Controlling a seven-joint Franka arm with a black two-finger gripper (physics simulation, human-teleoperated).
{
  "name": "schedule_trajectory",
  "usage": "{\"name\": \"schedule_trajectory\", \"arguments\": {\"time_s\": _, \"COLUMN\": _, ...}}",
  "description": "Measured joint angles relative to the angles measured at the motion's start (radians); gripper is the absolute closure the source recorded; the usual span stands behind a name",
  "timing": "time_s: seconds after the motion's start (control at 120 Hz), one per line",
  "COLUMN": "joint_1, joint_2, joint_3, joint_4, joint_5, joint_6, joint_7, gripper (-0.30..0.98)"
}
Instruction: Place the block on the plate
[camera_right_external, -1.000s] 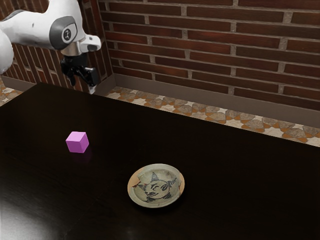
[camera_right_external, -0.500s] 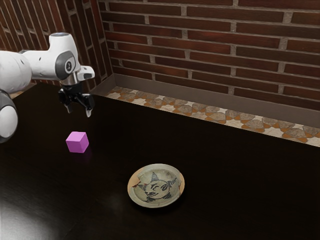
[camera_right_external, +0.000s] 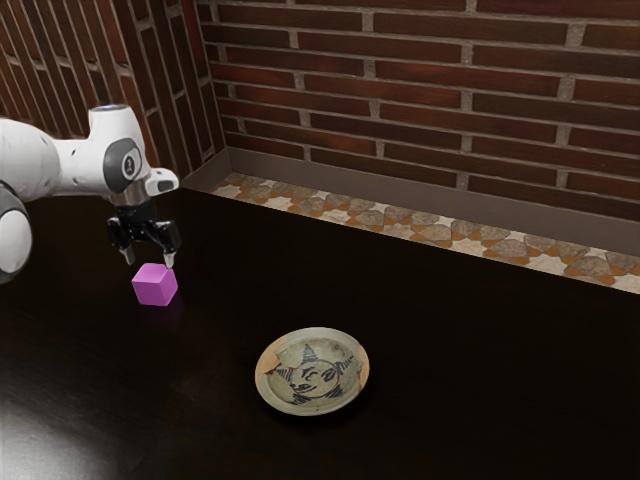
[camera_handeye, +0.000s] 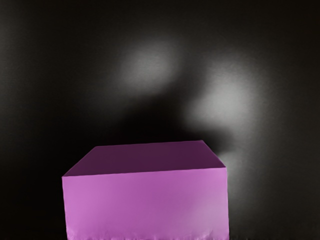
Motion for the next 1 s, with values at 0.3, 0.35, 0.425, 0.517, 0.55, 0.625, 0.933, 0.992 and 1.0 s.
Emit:
{"name": "schedule_trajectory", "arguments": {"time_s": 0.3, "joint_1": 0.0, "joint_2": -0.004, "joint_3": -0.002, "joint_4": -0.048, "joint_5": 0.008, "joint_6": 0.045, "joint_7": -0.013, "gripper": 0.0}}
{"name": "schedule_trajectory", "arguments": {"time_s": 0.35, "joint_1": 0.003, "joint_2": -0.002, "joint_3": -0.004, "joint_4": -0.052, "joint_5": 0.01, "joint_6": 0.052, "joint_7": -0.014, "gripper": 0.0}}
{"name": "schedule_trajectory", "arguments": {"time_s": 0.425, "joint_1": 0.008, "joint_2": 0.001, "joint_3": -0.007, "joint_4": -0.059, "joint_5": 0.013, "joint_6": 0.063, "joint_7": -0.015, "gripper": 0.0}}
{"name": "schedule_trajectory", "arguments": {"time_s": 0.517, "joint_1": 0.011, "joint_2": 0.005, "joint_3": -0.008, "joint_4": -0.063, "joint_5": 0.02, "joint_6": 0.075, "joint_7": -0.014, "gripper": 0.0}}
{"name": "schedule_trajectory", "arguments": {"time_s": 0.55, "joint_1": 0.013, "joint_2": 0.008, "joint_3": -0.009, "joint_4": -0.064, "joint_5": 0.021, "joint_6": 0.078, "joint_7": -0.014, "gripper": 0.0}}
{"name": "schedule_trajectory", "arguments": {"time_s": 0.625, "joint_1": 0.016, "joint_2": 0.014, "joint_3": -0.011, "joint_4": -0.064, "joint_5": 0.024, "joint_6": 0.088, "joint_7": -0.013, "gripper": 0.0}}
{"name": "schedule_trajectory", "arguments": {"time_s": 0.933, "joint_1": 0.021, "joint_2": 0.023, "joint_3": -0.015, "joint_4": -0.084, "joint_5": 0.025, "joint_6": 0.123, "joint_7": 0.0, "gripper": 0.0}}
{"name": "schedule_trajectory", "arguments": {"time_s": 0.992, "joint_1": 0.022, "joint_2": 0.026, "joint_3": -0.018, "joint_4": -0.083, "joint_5": 0.024, "joint_6": 0.129, "joint_7": 0.004, "gripper": 0.0}}
{"name": "schedule_trajectory", "arguments": {"time_s": 1.0, "joint_1": 0.022, "joint_2": 0.026, "joint_3": -0.018, "joint_4": -0.082, "joint_5": 0.024, "joint_6": 0.13, "joint_7": 0.005, "gripper": 0.0}}
